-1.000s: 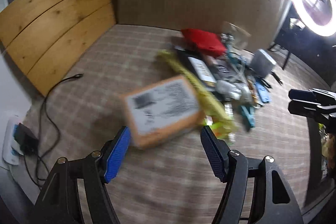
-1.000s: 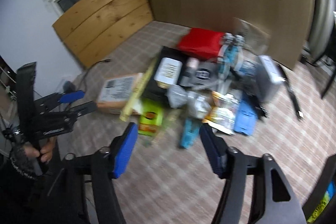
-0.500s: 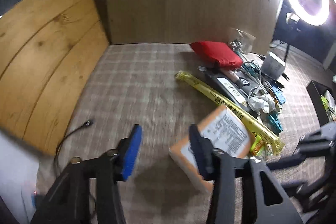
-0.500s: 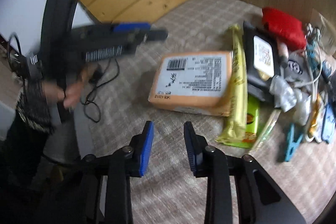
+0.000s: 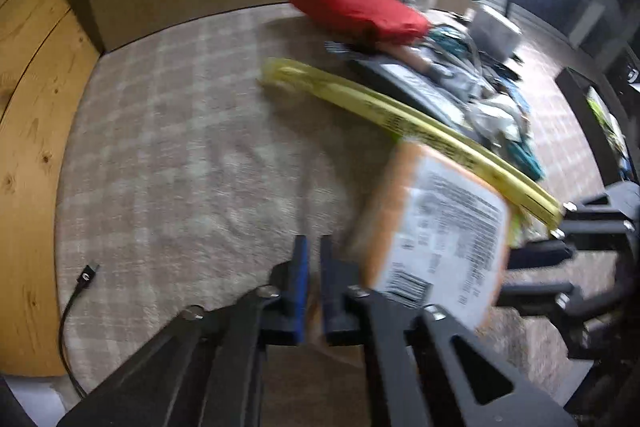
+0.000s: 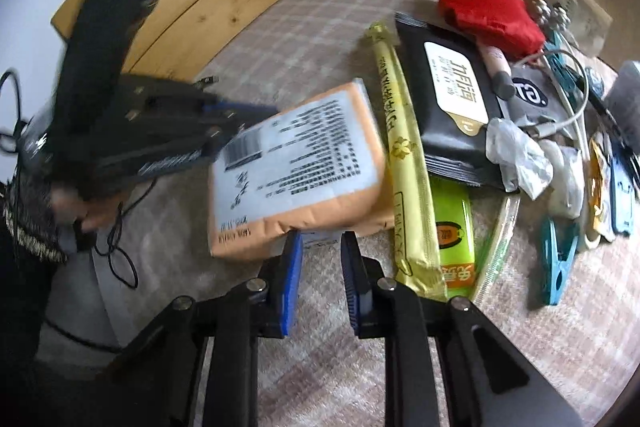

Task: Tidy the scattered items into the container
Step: 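Grasp the orange-white boxed package with the left tool while the right tool clamps it too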

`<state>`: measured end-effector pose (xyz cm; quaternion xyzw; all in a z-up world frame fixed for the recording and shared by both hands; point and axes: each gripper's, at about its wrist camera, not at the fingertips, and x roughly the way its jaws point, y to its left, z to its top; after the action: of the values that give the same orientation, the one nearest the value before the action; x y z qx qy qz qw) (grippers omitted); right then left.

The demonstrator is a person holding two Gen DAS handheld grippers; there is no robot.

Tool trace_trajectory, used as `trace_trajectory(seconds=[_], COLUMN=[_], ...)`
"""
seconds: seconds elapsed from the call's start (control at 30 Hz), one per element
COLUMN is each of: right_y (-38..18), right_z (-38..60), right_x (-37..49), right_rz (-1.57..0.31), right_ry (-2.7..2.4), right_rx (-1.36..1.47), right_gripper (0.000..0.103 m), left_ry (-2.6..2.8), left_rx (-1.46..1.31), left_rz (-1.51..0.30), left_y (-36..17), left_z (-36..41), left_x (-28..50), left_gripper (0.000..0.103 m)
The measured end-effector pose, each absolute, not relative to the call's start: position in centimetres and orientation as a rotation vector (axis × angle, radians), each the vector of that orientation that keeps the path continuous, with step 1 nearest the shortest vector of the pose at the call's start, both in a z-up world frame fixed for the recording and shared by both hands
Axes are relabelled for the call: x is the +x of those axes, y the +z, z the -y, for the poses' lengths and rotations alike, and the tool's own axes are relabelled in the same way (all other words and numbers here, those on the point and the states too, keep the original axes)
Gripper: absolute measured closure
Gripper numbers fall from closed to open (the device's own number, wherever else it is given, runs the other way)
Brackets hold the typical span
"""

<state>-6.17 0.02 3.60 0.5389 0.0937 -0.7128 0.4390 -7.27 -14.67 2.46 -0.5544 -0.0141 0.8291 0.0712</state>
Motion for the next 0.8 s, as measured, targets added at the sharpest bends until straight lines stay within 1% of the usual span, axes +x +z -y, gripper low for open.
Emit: trace_trajectory(seconds=[0.13,0.27,0.37,0.43,0.53,0.6,0.67,0.7,0.73,0.77,0.8], right_y=[3.4,3.4,3.7,4.0,4.5,4.3,4.5,4.8,5.1,5.2,5.3], right_z=[-0.3,0.0,-0.2,-0.1,0.2,0.7,0.3,-0.1,-0.4,-0.6,-1.1], right_x=[-6.0,-5.0,-4.2,-3.8,-3.2,-3.1,-3.0,-2.9,-2.9,-3.0,-3.1], right_rz=[-0.226,-0.243,-0.232,-0.221,-0.217,-0.255,-0.214,-0.205,-0.199,-0.188,-0.167], right_ry=[-1.759,-1.737,-1.715,-1.710,-1.691,-1.706,-1.701,-1.707,-1.731,-1.756,-1.772], right_rx=[1.330,1.318,1.310,1.297,1.279,1.285,1.278,1.273,1.270,1.271,1.275], right_gripper=[0.083,0.083,0.083,0.083,0.083,0.083,0.083,0.083,0.083,0.078,0.073], left_ry=[2.496,2.483,2.474,2.466,2.393,2.369,2.430,2.460,2.492,2.523,2.547], left_rx=[-1.640,-1.640,-1.604,-1.598,-1.582,-1.603,-1.606,-1.601,-1.589,-1.583,-1.591], left_rz=[-0.008,-0.002,0.046,0.041,0.012,-0.044,-0.056,-0.033,-0.002,0.036,0.082], left_y=[3.3,3.8,4.8,5.4,5.6,5.2,5.5,5.8,6.1,6.4,6.4], left_z=[13.3,13.0,13.5,13.4,12.0,10.6,10.5,10.9,11.5,12.4,13.3], left_x=[-5.9,-4.8,-4.1,-3.6,-2.8,-2.6,-2.6,-2.7,-2.9,-3.1,-3.3], left_gripper=[0.103,0.103,0.103,0.103,0.103,0.103,0.101,0.098,0.093,0.085,0.058])
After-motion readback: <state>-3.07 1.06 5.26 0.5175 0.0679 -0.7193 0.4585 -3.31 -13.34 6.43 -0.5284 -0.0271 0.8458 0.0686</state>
